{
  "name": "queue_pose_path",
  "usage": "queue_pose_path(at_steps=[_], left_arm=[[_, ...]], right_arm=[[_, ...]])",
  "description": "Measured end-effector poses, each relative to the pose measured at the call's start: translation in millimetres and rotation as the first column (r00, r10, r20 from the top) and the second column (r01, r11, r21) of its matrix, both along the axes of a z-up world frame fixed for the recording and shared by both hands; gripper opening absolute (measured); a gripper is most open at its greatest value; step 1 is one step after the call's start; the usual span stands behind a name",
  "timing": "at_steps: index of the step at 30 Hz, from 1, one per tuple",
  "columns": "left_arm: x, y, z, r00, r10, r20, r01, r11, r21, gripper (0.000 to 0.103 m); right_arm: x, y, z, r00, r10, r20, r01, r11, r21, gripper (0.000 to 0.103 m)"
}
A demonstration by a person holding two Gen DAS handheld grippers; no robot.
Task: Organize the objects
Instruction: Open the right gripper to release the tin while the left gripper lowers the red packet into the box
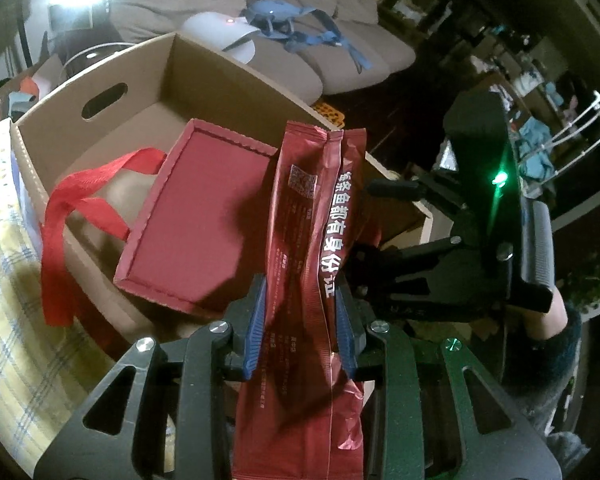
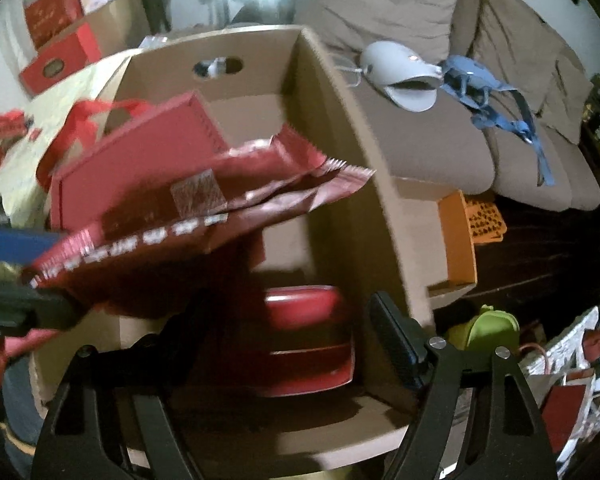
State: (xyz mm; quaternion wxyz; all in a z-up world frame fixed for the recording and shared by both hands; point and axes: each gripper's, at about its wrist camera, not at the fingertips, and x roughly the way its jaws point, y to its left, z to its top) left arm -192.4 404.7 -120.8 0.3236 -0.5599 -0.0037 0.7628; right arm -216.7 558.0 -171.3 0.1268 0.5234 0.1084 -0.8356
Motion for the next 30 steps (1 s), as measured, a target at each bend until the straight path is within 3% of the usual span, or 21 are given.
queue_pose_path(at_steps=[6, 15, 19, 24, 30], left_arm=[[4.3, 4.2, 2.0, 0.999, -0.029, 0.042, 0.027, 0.999, 0.042, 0.029], [7.6, 12.0, -3.5, 0.999, -0.032, 0.03, 0.031, 0.999, 0.019, 0.029], [8.7, 15.8, -3.8, 1.0, -0.03, -0.007, 0.03, 1.0, 0.001, 0.029], [8.5, 21.6, -0.9, 0.995, -0.004, -0.102, -0.004, 0.997, -0.078, 0.029], [-0.8, 13.7, -3.4, 0.989, 0.048, -0.14, -0.062, 0.993, -0.1, 0.031]], right_arm=[[-2.0, 8.3, 10.2, 0.999, -0.014, -0.029, 0.013, 0.999, -0.033, 0.078], [0.8, 9.3, 11.0, 1.0, -0.011, -0.029, 0.01, 1.0, -0.029, 0.076], [0.0, 9.2, 11.5, 0.999, -0.019, -0.029, 0.018, 0.999, -0.036, 0.076], [1.1, 7.8, 11.6, 0.999, -0.016, -0.031, 0.015, 0.999, -0.031, 0.077], [1.5, 11.2, 13.6, 0.999, -0.019, -0.031, 0.017, 0.999, -0.047, 0.077]])
